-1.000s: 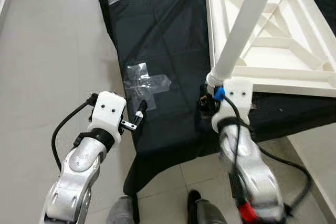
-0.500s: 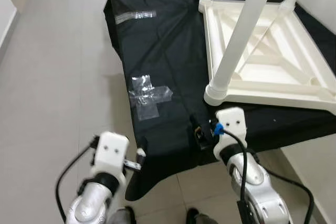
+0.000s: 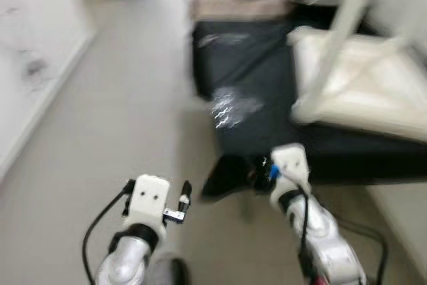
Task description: Building children table
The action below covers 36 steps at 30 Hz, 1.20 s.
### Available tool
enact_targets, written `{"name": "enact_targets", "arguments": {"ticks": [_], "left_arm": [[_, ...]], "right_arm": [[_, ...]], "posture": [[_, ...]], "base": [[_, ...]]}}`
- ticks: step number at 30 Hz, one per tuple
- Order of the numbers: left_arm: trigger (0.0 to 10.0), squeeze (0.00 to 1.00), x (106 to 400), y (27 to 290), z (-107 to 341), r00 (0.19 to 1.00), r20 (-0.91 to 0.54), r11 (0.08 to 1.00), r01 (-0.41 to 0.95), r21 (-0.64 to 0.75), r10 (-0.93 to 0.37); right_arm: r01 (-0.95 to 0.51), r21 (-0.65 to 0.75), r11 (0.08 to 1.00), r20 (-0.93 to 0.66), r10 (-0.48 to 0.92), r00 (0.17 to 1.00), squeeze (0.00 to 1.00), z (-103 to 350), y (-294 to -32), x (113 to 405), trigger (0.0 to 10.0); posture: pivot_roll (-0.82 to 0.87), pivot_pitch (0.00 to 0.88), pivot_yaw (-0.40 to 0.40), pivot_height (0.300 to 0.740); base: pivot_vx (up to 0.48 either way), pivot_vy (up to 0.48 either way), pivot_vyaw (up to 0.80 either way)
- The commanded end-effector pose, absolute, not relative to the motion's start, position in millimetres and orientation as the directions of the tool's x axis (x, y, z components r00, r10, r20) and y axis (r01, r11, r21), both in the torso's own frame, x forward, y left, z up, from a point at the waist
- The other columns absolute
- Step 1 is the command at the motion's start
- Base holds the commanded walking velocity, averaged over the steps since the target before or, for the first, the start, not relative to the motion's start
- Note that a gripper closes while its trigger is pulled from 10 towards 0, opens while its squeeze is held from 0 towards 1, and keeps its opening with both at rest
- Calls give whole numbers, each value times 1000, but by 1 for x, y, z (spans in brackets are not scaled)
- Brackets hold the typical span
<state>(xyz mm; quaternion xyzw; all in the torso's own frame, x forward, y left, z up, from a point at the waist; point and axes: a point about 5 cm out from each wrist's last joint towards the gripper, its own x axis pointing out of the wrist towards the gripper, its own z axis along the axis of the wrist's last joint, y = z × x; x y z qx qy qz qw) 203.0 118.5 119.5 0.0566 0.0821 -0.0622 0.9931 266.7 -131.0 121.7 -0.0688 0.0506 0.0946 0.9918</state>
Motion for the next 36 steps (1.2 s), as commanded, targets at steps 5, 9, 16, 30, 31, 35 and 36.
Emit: {"name": "enact_targets", "arguments": {"ticks": [5,9,16,30,31,35,36], "left_arm": [[10000,0,207,116,119,982,-154,982,133,131,-112],[10000,0,208,113,117,979,-155,978,153,141,-131],[10000,0,211,112,115,978,-150,977,164,138,-143],[10000,0,215,113,114,978,-147,975,169,145,-148],[10000,0,215,113,114,978,-145,975,170,145,-149],[10000,0,216,113,114,979,-145,975,168,145,-147],[10000,0,216,113,114,979,-145,975,168,145,-147]], "right_arm": [[-184,-129,974,-98,172,980,0,119,-134,267,10000],[-188,-126,974,-97,177,979,0,117,-134,268,10000],[-198,-128,972,-91,187,978,0,115,-133,271,10000],[-204,-129,970,-81,195,977,0,115,-130,273,10000],[-206,-128,970,-80,196,977,0,115,-130,273,10000],[-208,-125,970,-79,199,977,0,114,-130,274,10000],[-208,-125,970,-79,199,977,0,114,-130,274,10000]], "posture": [[130,46,-28,740],[127,34,-27,740],[123,30,-29,740],[124,33,-23,740],[124,33,-23,740],[125,34,-20,740],[125,34,-20,740]], "base": [[0,0,0],[0,0,0],[207,-220,0],[378,-291,0],[379,-289,0],[392,-275,0],[390,-274,0]]}}
